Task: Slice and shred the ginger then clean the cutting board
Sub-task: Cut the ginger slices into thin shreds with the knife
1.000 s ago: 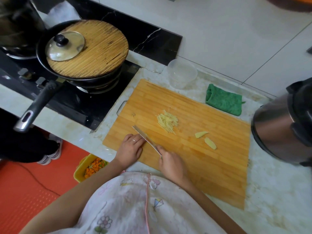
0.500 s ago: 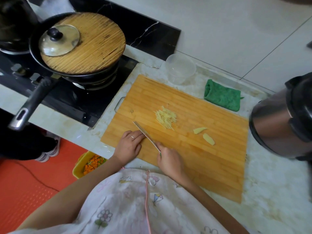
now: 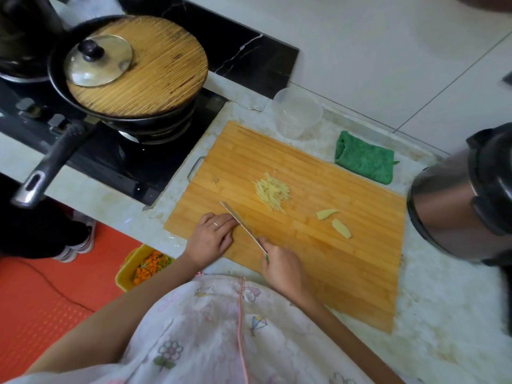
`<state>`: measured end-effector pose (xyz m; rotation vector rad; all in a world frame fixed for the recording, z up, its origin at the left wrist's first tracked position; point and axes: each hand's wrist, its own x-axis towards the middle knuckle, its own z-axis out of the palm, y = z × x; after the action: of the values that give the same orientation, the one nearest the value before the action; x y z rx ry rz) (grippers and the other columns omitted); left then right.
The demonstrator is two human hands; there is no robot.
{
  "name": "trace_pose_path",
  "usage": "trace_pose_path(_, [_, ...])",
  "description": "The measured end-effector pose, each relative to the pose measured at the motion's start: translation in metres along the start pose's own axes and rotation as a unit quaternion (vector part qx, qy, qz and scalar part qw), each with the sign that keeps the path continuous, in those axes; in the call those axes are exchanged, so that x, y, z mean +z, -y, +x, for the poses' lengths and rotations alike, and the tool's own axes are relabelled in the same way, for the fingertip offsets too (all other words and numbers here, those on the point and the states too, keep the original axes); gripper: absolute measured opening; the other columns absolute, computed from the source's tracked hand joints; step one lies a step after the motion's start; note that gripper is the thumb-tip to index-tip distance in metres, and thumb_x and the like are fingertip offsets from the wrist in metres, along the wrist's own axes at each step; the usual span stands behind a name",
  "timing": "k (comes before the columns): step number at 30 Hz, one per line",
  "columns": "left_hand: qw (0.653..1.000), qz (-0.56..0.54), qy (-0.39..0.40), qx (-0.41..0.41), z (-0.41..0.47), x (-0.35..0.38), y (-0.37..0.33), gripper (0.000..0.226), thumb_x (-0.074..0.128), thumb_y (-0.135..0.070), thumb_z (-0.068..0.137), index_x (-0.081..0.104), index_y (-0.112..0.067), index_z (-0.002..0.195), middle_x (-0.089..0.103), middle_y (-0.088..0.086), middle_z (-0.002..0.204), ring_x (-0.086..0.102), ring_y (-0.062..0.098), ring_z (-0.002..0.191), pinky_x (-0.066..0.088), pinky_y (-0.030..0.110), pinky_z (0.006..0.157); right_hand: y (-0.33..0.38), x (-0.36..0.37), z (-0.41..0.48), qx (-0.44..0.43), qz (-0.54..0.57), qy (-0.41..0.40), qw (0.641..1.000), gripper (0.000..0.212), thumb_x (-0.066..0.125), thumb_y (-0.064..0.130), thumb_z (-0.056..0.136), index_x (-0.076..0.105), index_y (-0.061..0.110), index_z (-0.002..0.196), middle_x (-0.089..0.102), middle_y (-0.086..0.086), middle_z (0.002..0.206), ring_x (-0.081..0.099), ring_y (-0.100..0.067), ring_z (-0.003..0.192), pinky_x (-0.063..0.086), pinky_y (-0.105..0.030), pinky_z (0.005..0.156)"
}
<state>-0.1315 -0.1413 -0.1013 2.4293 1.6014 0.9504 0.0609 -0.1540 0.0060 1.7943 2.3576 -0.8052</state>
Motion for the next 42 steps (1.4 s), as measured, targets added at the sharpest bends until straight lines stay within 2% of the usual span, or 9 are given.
trace_pose_path(7, [1.000,-0.003,0.014,-0.017,0.001,-0.001,-0.002,0.031,0.047,-0.016,0.088,0.065,-0.008,0.112,0.068,0.007,0.109,0.055,0.016,0.101,0.035,0.031,0.091,0.008,-0.001,0.006,-0.002,-0.014,-0.027,1.000,0.049,0.041,0.014,0.095,0.039,0.029,0.142,0.069,-0.009,0.087,0.065,-0.028,0.078,0.028,-0.029,0.045])
trace_pose_path(15, [1.000,0.001,0.018,-0.001,0.000,-0.003,0.000,0.029,0.044,-0.018,0.089,0.051,-0.013,0.116,0.068,0.010,0.106,0.052,0.018,0.100,0.034,0.033,0.092,0.003,-0.002,-0.005,-0.012,-0.016,-0.013,1.000,0.047,0.041,0.013,0.094,0.043,0.024,0.140,0.068,-0.010,0.085,0.064,-0.028,0.074,0.030,-0.028,0.051])
trace_pose_path(19, [1.000,-0.005,0.023,0.012,-0.001,-0.001,0.003,0.032,0.027,-0.026,0.102,0.051,-0.012,0.118,0.066,0.011,0.109,0.051,0.019,0.096,0.034,0.034,0.092,0.002,-0.002,-0.004,-0.006,-0.026,-0.006,1.000,0.045,0.042,0.014,0.094,0.043,0.025,0.138,0.068,-0.007,0.082,0.060,-0.024,0.065,0.025,-0.025,0.040])
trace_pose_path(21, [1.000,-0.009,0.023,0.011,-0.003,0.000,0.004,0.036,0.023,-0.028,0.102,0.051,-0.012,0.118,0.066,0.010,0.109,0.051,0.019,0.096,0.035,0.034,0.092,0.003,-0.002,-0.003,-0.005,-0.032,-0.003,0.999,0.046,0.042,0.014,0.094,0.043,0.025,0.139,0.068,-0.007,0.082,0.060,-0.023,0.065,0.026,-0.025,0.041])
trace_pose_path(26, [1.000,-0.012,0.020,0.001,-0.001,0.002,0.005,0.028,0.042,-0.017,0.091,0.052,-0.012,0.116,0.067,0.010,0.107,0.052,0.019,0.095,0.035,0.033,0.092,0.004,-0.001,-0.001,0.004,-0.028,0.004,1.000,0.047,0.042,0.013,0.094,0.041,0.024,0.139,0.069,-0.007,0.083,0.062,-0.024,0.067,0.032,-0.028,0.046])
trace_pose_path(29, [1.000,-0.014,0.015,-0.001,0.000,0.001,0.004,0.032,0.045,-0.016,0.086,0.052,-0.011,0.117,0.067,0.011,0.108,0.052,0.019,0.095,0.035,0.033,0.092,0.011,0.001,0.007,0.009,-0.026,-0.001,1.000,0.049,0.042,0.013,0.095,0.038,0.025,0.142,0.070,-0.009,0.090,0.066,-0.026,0.079,0.033,-0.028,0.052])
trace_pose_path(32, [1.000,-0.010,0.011,0.005,0.001,0.001,0.003,0.034,0.045,-0.015,0.084,0.052,-0.010,0.117,0.068,0.011,0.108,0.051,0.018,0.098,0.034,0.032,0.092,0.016,0.000,0.012,0.003,-0.020,-0.006,1.000,0.052,0.042,0.013,0.095,0.035,0.025,0.145,0.069,-0.009,0.090,0.065,-0.025,0.079,0.034,-0.029,0.053])
trace_pose_path(37, [1.000,-0.006,0.011,0.005,0.001,-0.001,0.005,0.032,0.045,-0.015,0.085,0.051,-0.012,0.117,0.067,0.010,0.108,0.052,0.019,0.101,0.034,0.034,0.092,0.009,-0.003,-0.001,0.000,-0.014,0.011,1.000,0.050,0.041,0.013,0.094,0.038,0.024,0.143,0.069,-0.009,0.086,0.064,-0.025,0.071,0.034,-0.027,0.050])
trace_pose_path(42, [1.000,-0.011,0.013,0.008,0.000,0.000,0.004,0.030,0.041,-0.018,0.092,0.052,-0.012,0.119,0.067,0.010,0.113,0.052,0.018,0.105,0.034,0.034,0.093,0.006,-0.002,0.000,-0.005,0.007,0.013,1.000,0.049,0.042,0.011,0.094,0.041,0.021,0.142,0.068,-0.008,0.085,0.047,-0.014,0.060,0.021,-0.015,0.039])
